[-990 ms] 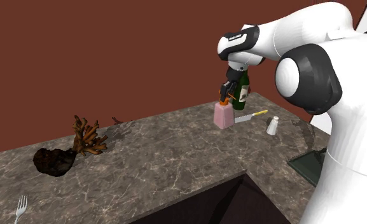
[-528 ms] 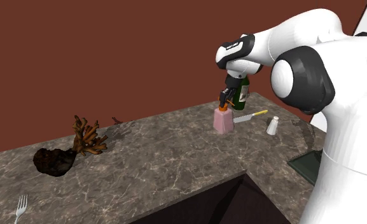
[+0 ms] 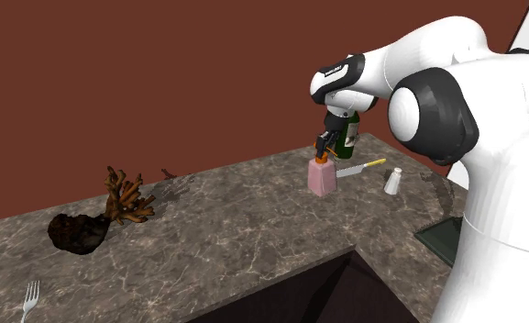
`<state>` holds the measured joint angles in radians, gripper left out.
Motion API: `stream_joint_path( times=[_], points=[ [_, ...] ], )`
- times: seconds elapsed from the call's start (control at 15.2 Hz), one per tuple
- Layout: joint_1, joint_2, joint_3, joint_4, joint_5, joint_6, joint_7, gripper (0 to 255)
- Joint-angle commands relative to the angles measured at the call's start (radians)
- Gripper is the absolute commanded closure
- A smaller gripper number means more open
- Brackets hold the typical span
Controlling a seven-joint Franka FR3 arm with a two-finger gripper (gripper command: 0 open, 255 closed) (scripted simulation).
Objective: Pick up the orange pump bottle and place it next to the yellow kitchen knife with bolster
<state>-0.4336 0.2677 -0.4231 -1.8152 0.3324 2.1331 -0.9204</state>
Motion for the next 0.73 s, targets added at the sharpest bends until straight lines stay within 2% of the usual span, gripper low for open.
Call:
stream_joint_path(
  times=[0.0, 0.07, 0.4, 0.66],
  points=[
    [0.0, 0.0, 0.0, 0.0, 0.0, 0.0, 0.0, 255],
    [0.0, 0.0, 0.0, 0.0, 0.0, 0.0, 0.0, 0],
    [0.0, 0.0, 0.0, 0.0, 0.0, 0.0, 0.0, 0],
    [-0.002, -0.054, -0.016, 0.056, -0.038, -0.103, 0.024, 0]
  ],
)
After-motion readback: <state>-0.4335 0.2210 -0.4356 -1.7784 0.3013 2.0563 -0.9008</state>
